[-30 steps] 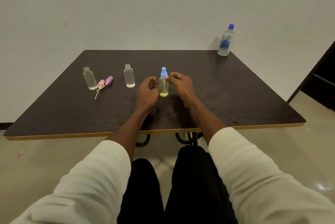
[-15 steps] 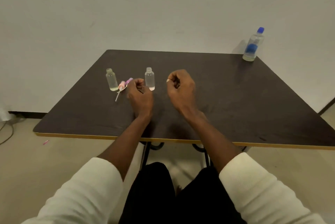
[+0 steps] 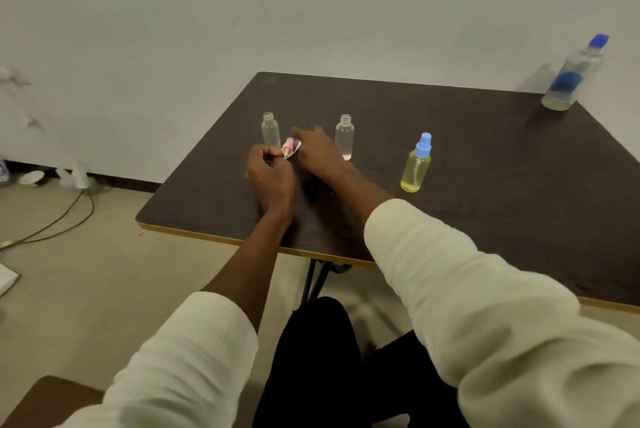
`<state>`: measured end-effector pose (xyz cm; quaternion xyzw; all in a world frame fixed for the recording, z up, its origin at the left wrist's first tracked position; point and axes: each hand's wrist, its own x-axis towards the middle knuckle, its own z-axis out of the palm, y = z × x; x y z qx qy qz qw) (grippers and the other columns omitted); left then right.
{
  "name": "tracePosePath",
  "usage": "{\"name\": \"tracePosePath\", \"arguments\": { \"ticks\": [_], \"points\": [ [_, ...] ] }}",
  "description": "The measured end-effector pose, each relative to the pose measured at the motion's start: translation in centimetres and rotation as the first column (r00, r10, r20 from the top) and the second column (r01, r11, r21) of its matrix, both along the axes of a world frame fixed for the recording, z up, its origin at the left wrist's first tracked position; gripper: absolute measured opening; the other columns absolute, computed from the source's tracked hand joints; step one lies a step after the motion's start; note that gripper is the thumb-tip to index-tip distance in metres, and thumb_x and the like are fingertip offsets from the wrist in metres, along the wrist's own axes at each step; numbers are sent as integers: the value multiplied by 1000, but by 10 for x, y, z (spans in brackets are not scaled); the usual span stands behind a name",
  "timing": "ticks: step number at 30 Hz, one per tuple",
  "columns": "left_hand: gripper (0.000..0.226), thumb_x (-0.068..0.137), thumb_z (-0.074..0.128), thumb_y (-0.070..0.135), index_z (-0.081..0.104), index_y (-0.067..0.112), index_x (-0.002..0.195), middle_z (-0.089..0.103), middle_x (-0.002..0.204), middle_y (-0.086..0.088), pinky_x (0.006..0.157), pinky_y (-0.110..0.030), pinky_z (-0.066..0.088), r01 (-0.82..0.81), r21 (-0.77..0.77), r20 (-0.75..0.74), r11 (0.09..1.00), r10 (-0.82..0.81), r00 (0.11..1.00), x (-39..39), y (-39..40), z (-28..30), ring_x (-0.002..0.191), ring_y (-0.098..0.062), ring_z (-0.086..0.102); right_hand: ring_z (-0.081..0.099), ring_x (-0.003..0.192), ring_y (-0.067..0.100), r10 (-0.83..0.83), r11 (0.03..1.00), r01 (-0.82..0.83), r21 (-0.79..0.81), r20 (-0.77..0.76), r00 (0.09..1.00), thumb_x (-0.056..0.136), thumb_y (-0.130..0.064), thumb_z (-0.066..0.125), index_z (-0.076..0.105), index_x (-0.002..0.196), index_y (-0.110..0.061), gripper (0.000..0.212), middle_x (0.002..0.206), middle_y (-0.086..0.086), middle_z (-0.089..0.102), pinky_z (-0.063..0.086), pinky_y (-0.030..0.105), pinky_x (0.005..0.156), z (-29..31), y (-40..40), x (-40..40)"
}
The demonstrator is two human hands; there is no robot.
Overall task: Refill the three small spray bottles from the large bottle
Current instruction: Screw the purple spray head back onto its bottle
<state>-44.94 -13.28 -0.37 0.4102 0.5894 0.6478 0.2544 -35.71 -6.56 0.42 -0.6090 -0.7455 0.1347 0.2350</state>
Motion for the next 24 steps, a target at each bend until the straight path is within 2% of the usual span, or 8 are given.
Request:
{"name": "tracePosePath", "arguments": {
  "ticks": [3,5,9,12,15,18,20,24],
  "points": [
    [13,84,53,-3,60,5,91,65,96,-11,64,-5,44,-2,-10,-18,1000,1,1000,0,-1,-1,83,-14,58,48,113,32,0,1000,2,-17,87,996,93,-16,47,62,103,-14,18,111,14,62,42,38,92,0,8,-3],
    [10,86,54,-1,61,4,92,65,96,-11,66,-6,46,-4,-4,-36,1000,4,999,1,-1,-3,86,-18,60,51,107,29,-12,999,15,-29,115,993,92,-21,49,59,89,-20,10,107,13,63,42,36,85,-3,9,-5],
    [6,89,57,2,58,2,94,63,97,-12,81,-29,56,4,27,-52,1000,-3,999,2,0,-6,89,-21,61,54,91,28,-9,1000,7,16,112,994,93,-19,49,48,73,-18,21,95,14,65,40,34,75,-6,6,-3],
    [4,91,60,4,57,4,93,63,98,-12,84,-37,57,8,64,-71,998,-4,997,3,1,-7,90,-22,62,55,79,30,-1,999,-1,39,53,999,88,-9,47,46,62,-12,26,84,17,66,46,42,72,-1,-7,3],
    [8,91,61,3,54,9,89,62,97,-10,85,-37,57,8,103,-100,995,3,995,4,0,-7,91,-22,61,59,71,26,-72,994,83,73,-140,988,87,-12,44,63,71,2,28,74,13,67,47,37,67,-4,-21,11],
    [12,89,57,-2,53,10,89,60,96,-9,81,-25,53,17,123,-125,992,-1,992,4,-3,-6,92,-20,59,52,58,12,-108,984,139,112,-247,963,95,-18,45,63,67,-5,36,61,0,59,38,25,62,0,-40,18],
    [12,88,55,-4,55,8,88,59,93,-8,75,-18,47,22,145,-138,989,-1,990,5,-4,-5,87,-18,57,51,58,9,-93,977,147,154,-311,946,94,-19,52,64,64,-13,33,56,-4,56,39,25,64,7,-51,23],
    [13,87,53,-6,57,6,88,57,89,-4,70,-9,43,62,217,-181,974,-22,983,9,-9,-5,79,-11,53,66,82,14,-101,940,234,249,-453,886,91,-16,57,75,87,-16,18,85,0,74,51,27,75,25,-62,30]
  ]
}}
